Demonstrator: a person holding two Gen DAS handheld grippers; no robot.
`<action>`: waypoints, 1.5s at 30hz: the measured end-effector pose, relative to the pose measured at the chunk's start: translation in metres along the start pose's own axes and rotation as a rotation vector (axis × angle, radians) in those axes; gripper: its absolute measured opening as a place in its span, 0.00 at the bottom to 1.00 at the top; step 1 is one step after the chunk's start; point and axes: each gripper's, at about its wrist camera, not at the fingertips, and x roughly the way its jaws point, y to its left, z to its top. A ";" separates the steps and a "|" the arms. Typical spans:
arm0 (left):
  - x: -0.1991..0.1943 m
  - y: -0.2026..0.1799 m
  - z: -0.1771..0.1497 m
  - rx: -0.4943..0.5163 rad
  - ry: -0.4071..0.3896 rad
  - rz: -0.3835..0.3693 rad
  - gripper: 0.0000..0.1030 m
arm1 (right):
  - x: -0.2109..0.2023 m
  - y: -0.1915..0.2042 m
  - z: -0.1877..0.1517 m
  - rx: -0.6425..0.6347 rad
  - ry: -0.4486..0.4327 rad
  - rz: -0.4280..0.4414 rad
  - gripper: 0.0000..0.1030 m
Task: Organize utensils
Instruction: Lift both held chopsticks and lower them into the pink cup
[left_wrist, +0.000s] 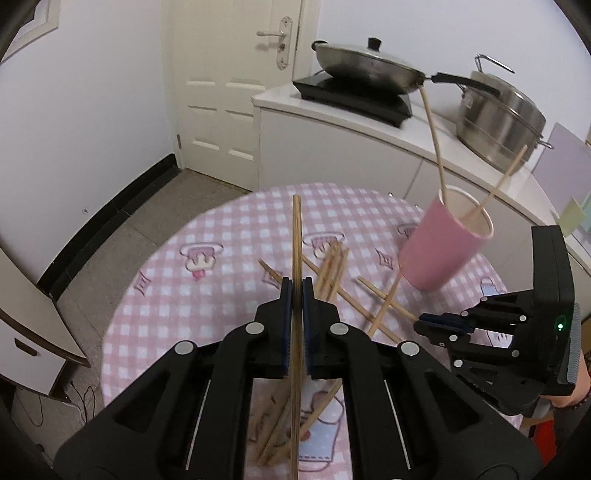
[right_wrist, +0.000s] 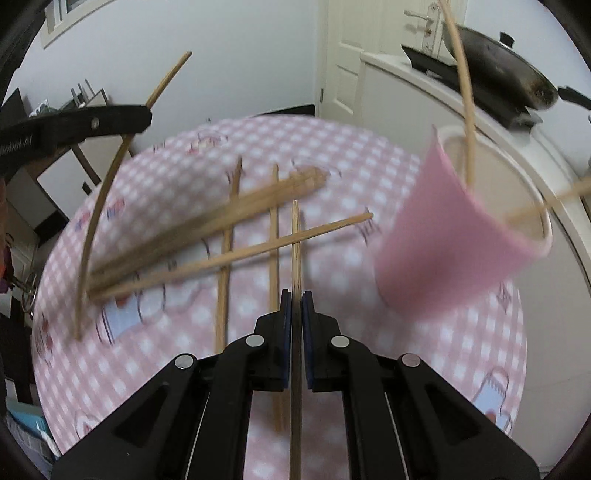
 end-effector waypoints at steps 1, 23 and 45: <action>0.000 -0.002 -0.003 0.002 0.007 -0.006 0.05 | 0.000 -0.001 -0.007 -0.001 0.013 -0.003 0.04; 0.023 -0.017 -0.017 0.021 0.087 -0.036 0.05 | 0.033 -0.001 0.017 -0.029 0.053 -0.048 0.05; -0.062 -0.065 0.007 0.060 -0.089 -0.134 0.06 | -0.136 -0.001 0.011 -0.017 -0.303 -0.010 0.04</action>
